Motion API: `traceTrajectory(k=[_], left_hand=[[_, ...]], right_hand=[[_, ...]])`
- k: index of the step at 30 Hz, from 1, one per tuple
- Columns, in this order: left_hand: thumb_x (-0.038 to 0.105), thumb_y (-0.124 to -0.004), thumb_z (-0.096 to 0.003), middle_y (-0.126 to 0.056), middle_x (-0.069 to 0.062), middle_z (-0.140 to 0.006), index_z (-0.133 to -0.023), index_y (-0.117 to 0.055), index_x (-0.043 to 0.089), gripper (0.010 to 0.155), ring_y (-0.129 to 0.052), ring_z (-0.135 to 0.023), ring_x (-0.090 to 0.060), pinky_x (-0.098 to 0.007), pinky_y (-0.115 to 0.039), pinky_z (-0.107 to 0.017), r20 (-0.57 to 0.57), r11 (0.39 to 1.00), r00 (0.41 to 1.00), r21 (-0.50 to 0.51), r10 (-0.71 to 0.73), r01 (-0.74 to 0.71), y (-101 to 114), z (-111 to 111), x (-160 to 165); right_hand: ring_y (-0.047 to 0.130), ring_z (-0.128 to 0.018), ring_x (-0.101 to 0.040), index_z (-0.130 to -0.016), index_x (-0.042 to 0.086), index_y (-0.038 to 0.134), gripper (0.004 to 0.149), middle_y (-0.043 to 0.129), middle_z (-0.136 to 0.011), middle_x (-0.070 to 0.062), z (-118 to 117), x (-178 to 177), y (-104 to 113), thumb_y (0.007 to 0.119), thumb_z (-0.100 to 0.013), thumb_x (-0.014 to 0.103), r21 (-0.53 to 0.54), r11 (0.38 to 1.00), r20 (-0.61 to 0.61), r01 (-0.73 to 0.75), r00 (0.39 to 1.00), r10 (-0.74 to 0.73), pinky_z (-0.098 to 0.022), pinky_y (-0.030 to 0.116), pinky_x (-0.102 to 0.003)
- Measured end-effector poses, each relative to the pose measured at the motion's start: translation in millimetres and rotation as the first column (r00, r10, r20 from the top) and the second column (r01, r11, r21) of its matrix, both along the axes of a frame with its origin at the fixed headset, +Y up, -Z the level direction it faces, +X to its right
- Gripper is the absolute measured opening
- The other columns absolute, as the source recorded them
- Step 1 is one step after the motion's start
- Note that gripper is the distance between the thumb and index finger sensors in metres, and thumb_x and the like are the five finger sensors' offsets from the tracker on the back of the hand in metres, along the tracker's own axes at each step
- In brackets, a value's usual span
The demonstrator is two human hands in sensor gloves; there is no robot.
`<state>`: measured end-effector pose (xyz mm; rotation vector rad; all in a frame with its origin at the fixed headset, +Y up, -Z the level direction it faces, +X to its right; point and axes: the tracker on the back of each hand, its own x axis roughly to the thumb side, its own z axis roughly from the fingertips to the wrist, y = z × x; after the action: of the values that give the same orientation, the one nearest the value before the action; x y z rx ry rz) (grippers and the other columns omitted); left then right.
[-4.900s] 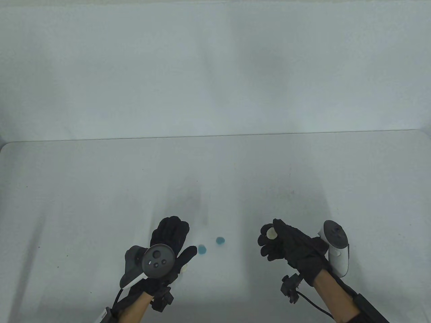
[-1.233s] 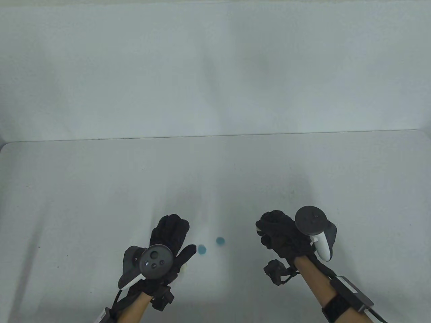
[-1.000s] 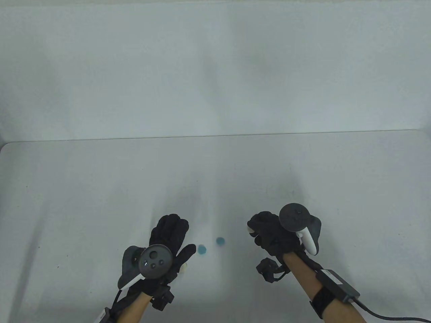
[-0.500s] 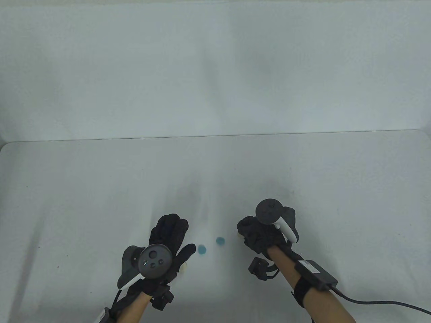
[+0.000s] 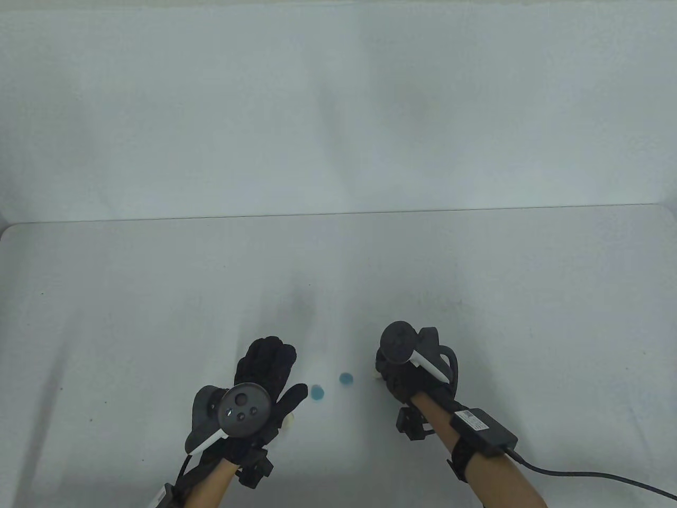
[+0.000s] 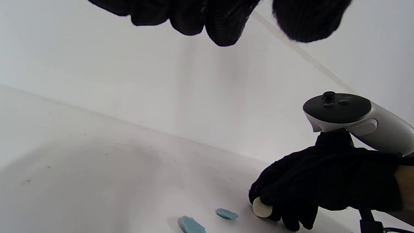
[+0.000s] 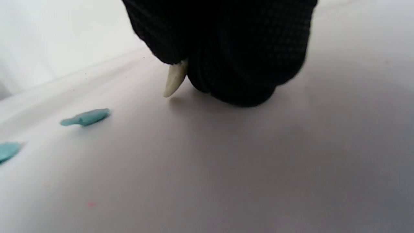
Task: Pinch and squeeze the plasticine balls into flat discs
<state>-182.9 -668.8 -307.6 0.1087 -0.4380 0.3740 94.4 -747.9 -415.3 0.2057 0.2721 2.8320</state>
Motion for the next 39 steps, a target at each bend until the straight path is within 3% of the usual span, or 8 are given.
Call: traceTrajectory(k=[13, 20, 24, 28, 32, 36, 39], left_hand=[[0.047, -0.066, -0.0552, -0.041, -0.027, -0.117, -0.114, -0.05, 0.006, 0.073, -0.041, -0.106, -0.056, -0.063, -0.043, -0.073, 0.003, 1.0, 1.0, 0.009, 0.007, -0.007, 0.7, 0.0, 0.1], [0.047, -0.066, -0.0552, -0.041, -0.027, -0.117, -0.114, -0.05, 0.006, 0.073, -0.041, -0.106, -0.056, -0.062, -0.043, -0.073, 0.002, 1.0, 1.0, 0.011, 0.009, -0.009, 1.0, 0.3, -0.3], [0.047, -0.065, -0.0552, -0.041, -0.027, -0.117, -0.114, -0.05, 0.006, 0.073, -0.042, -0.106, -0.056, -0.063, -0.043, -0.073, 0.004, 1.0, 1.0, 0.018, 0.017, -0.017, 1.6, 0.7, -0.9], [0.05, -0.063, -0.0551, -0.041, -0.028, -0.117, -0.114, -0.05, 0.005, 0.075, -0.041, -0.106, -0.056, -0.064, -0.042, -0.073, 0.051, 0.995, 0.993, -0.007, 0.102, -0.102, 5.3, 4.7, 1.6], [0.061, -0.058, -0.0532, -0.037, -0.028, -0.118, -0.117, -0.037, 0.005, 0.088, -0.037, -0.108, -0.057, -0.067, -0.04, -0.073, 0.068, 0.997, 0.995, 0.001, 0.076, -0.076, 7.6, 7.2, 1.7], [0.064, -0.057, -0.0521, -0.036, -0.028, -0.119, -0.117, -0.038, 0.004, 0.091, -0.035, -0.108, -0.058, -0.068, -0.039, -0.073, 0.094, 0.997, 0.992, 0.007, 0.08, -0.081, 9.8, 10.5, 4.4], [0.064, -0.057, -0.0523, -0.036, -0.029, -0.119, -0.117, -0.038, 0.003, 0.091, -0.035, -0.108, -0.058, -0.068, -0.039, -0.073, 0.105, 0.998, 0.993, 0.028, 0.057, -0.061, 13.0, 15.3, 9.9]], right_hand=[[0.1, -0.046, -0.019, -0.09, 0.018, 0.081, 0.04, 0.096, -0.068, -0.004, 5.6, -9.7, -5.5, 0.08, -0.054, 0.035, 0.111, 0.962, -0.042, -0.25, 0.966, 0.255, -0.029, 0.088, -0.023], [0.1, -0.048, -0.021, -0.089, 0.018, 0.084, 0.041, 0.096, -0.07, -0.005, 4.8, -7.1, -1.2, 0.077, -0.055, 0.04, 0.079, 0.97, -0.056, -0.231, 0.97, 0.235, -0.03, 0.089, -0.024], [0.1, -0.052, -0.024, -0.095, 0.016, 0.079, 0.049, 0.093, -0.077, -0.008, 8.6, 1.9, 15.6, 0.074, -0.056, 0.045, 0.079, 0.984, -0.063, -0.159, 0.984, 0.164, -0.032, 0.089, -0.026], [0.091, -0.077, -0.038, -0.107, 0.011, 0.065, 0.062, 0.082, -0.096, -0.016, 28.3, 13.8, 51.3, 0.067, -0.058, 0.049, 0.112, 0.994, -0.124, 0.003, 0.992, 0.011, -0.051, 0.084, -0.044], [0.069, -0.098, -0.052, -0.114, 0.005, 0.05, 0.077, 0.062, -0.113, -0.024, 58.6, 26.4, 83.9, 0.06, -0.058, 0.057, 0.159, 0.975, -0.201, 0.155, 0.972, -0.121, -0.064, 0.07, -0.061], [0.051, -0.106, -0.055, -0.116, 0.008, 0.042, 0.082, 0.048, -0.119, -0.022, 86.6, 40.2, 104.4, 0.056, -0.057, 0.063, 0.231, 0.949, -0.271, 0.217, 0.951, -0.151, -0.069, 0.055, -0.071], [0.041, -0.109, -0.055, -0.117, 0.01, 0.037, 0.084, 0.04, -0.122, -0.021, 101.4, 50.4, 105.8, 0.054, -0.056, 0.066, 0.241, 0.941, -0.296, 0.239, 0.941, -0.164, -0.07, 0.047, -0.074]])
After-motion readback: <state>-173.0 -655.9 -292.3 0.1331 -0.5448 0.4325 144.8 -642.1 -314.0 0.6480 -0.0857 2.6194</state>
